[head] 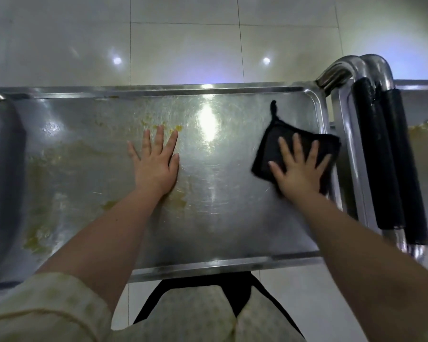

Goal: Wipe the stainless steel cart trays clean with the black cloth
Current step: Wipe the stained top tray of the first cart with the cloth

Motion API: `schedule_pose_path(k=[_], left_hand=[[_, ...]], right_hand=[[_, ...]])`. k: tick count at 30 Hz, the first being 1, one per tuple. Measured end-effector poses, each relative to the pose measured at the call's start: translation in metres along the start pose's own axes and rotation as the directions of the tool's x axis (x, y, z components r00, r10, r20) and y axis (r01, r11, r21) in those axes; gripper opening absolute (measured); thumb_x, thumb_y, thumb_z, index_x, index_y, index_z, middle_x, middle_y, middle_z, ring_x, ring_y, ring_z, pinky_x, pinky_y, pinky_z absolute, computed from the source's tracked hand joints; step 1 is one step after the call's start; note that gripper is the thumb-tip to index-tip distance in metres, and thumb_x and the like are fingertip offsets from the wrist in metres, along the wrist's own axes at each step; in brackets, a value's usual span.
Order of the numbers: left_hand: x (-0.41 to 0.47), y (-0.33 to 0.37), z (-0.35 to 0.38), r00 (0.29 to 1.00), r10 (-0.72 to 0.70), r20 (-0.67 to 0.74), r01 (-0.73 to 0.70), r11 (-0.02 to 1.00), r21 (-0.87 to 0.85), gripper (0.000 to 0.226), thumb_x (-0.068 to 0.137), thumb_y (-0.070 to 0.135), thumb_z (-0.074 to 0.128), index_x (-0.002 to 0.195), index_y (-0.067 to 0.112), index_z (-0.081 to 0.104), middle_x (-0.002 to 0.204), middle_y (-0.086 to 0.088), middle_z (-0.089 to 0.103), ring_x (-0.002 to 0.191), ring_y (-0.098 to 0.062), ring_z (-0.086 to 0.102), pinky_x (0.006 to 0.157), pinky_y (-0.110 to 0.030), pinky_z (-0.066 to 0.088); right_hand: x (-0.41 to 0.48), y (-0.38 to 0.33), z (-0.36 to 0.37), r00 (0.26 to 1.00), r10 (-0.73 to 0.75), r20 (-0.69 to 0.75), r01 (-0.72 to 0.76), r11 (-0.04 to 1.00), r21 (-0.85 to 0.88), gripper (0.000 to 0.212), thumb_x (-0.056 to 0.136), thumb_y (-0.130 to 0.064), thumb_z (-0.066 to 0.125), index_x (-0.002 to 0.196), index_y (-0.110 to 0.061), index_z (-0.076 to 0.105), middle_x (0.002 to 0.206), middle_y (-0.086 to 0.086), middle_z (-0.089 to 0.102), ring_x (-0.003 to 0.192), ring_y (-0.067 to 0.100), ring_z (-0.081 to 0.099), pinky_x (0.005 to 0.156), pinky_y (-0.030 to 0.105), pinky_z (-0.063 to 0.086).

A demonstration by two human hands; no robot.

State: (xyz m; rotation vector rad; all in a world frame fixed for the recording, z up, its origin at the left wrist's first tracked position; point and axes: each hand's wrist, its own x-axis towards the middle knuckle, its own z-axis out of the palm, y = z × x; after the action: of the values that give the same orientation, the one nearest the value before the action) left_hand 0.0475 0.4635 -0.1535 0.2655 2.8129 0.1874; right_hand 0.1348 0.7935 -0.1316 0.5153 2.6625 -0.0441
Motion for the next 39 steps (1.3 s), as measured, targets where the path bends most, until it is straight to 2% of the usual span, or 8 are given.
schedule_pose_path(k=[7, 10, 14, 16, 22, 29, 33, 39], left_hand=[[-0.005, -0.004, -0.015, 0.999, -0.011, 0.037, 0.014, 0.996, -0.085, 0.062, 0.101, 0.029, 0.035, 0.156, 0.04, 0.009, 0.165, 0.005, -0.006, 0.151, -0.027, -0.013, 0.115, -0.064, -0.01], [-0.023, -0.02, -0.015, 0.999, -0.04, -0.002, 0.04, 0.999, -0.033, 0.059, 0.102, 0.035, 0.034, 0.156, 0.038, 0.009, 0.165, 0.005, -0.007, 0.151, -0.025, -0.014, 0.114, -0.058, -0.016], [-0.053, -0.045, -0.003, 0.998, -0.045, 0.049, 0.045, 0.999, -0.008, 0.059, 0.103, 0.042, 0.027, 0.157, 0.038, 0.003, 0.165, 0.003, -0.008, 0.151, -0.026, -0.014, 0.114, -0.059, -0.015], [-0.067, -0.054, 0.004, 0.997, -0.065, 0.05, 0.065, 0.998, -0.009, 0.058, 0.104, 0.044, 0.026, 0.156, 0.039, 0.001, 0.165, 0.004, -0.01, 0.151, -0.027, -0.013, 0.115, -0.059, -0.015], [-0.072, -0.057, 0.01, 0.996, -0.07, 0.055, 0.069, 0.997, 0.019, 0.058, 0.103, 0.046, 0.022, 0.156, 0.038, -0.002, 0.165, 0.003, -0.011, 0.151, -0.026, -0.012, 0.116, -0.059, -0.014], [-0.073, -0.059, 0.012, 0.999, -0.047, 0.021, 0.048, 0.998, -0.029, 0.056, 0.104, 0.044, 0.025, 0.157, 0.038, 0.008, 0.166, 0.002, -0.003, 0.152, -0.028, -0.006, 0.116, -0.063, -0.007], [-0.073, -0.059, 0.012, 0.999, -0.043, 0.025, 0.044, 0.999, -0.019, 0.056, 0.104, 0.046, 0.024, 0.156, 0.039, 0.004, 0.166, 0.003, -0.005, 0.151, -0.027, -0.009, 0.116, -0.062, -0.009], [-0.074, -0.06, 0.014, 1.0, -0.013, 0.008, 0.013, 1.0, -0.02, 0.057, 0.104, 0.043, 0.025, 0.156, 0.037, 0.004, 0.166, 0.0, -0.004, 0.151, -0.03, -0.008, 0.115, -0.063, -0.01]], right_hand=[[-0.08, -0.144, 0.027, 0.85, -0.526, 0.02, 0.525, 0.846, -0.092, 0.067, 0.093, -0.073, 0.013, 0.151, -0.049, -0.011, 0.162, -0.013, -0.016, 0.145, 0.037, -0.025, 0.107, 0.071, -0.013], [-0.064, -0.109, 0.023, 0.863, -0.504, -0.016, 0.502, 0.862, -0.07, 0.068, 0.089, -0.076, 0.014, 0.148, -0.055, -0.01, 0.162, -0.018, -0.011, 0.148, 0.032, -0.019, 0.109, 0.069, -0.015], [-0.044, 0.002, 0.024, 0.985, -0.17, -0.036, 0.169, 0.985, -0.015, 0.071, 0.079, -0.08, 0.005, 0.142, -0.058, -0.018, 0.159, -0.021, -0.018, 0.149, 0.031, -0.015, 0.112, 0.067, -0.011], [-0.048, 0.049, 0.022, 0.99, -0.14, 0.005, 0.14, 0.989, -0.051, 0.072, 0.078, -0.079, 0.001, 0.144, -0.056, -0.017, 0.161, -0.017, -0.017, 0.149, 0.032, -0.017, 0.113, 0.066, -0.01], [-0.078, -0.003, 0.036, 0.961, -0.274, 0.023, 0.274, 0.961, -0.017, 0.071, 0.082, -0.075, 0.008, 0.146, -0.052, -0.013, 0.163, -0.011, -0.012, 0.146, 0.041, -0.019, 0.109, 0.071, -0.01], [-0.138, -0.147, 0.06, 0.743, -0.669, 0.009, 0.667, 0.739, -0.095, 0.067, 0.092, -0.073, 0.022, 0.151, -0.052, -0.004, 0.163, -0.015, -0.01, 0.146, 0.037, -0.023, 0.106, 0.072, -0.016], [-0.128, -0.072, 0.06, 0.86, -0.506, -0.066, 0.503, 0.862, -0.053, 0.07, 0.086, -0.076, 0.025, 0.15, -0.053, 0.007, 0.163, -0.015, 0.005, 0.15, 0.037, -0.003, 0.109, 0.072, -0.008], [-0.134, 0.075, 0.062, 0.988, -0.148, 0.043, 0.151, 0.986, -0.073, 0.076, 0.074, -0.086, -0.011, 0.142, -0.056, -0.021, 0.16, -0.015, -0.021, 0.146, 0.031, -0.026, 0.111, 0.064, -0.015]])
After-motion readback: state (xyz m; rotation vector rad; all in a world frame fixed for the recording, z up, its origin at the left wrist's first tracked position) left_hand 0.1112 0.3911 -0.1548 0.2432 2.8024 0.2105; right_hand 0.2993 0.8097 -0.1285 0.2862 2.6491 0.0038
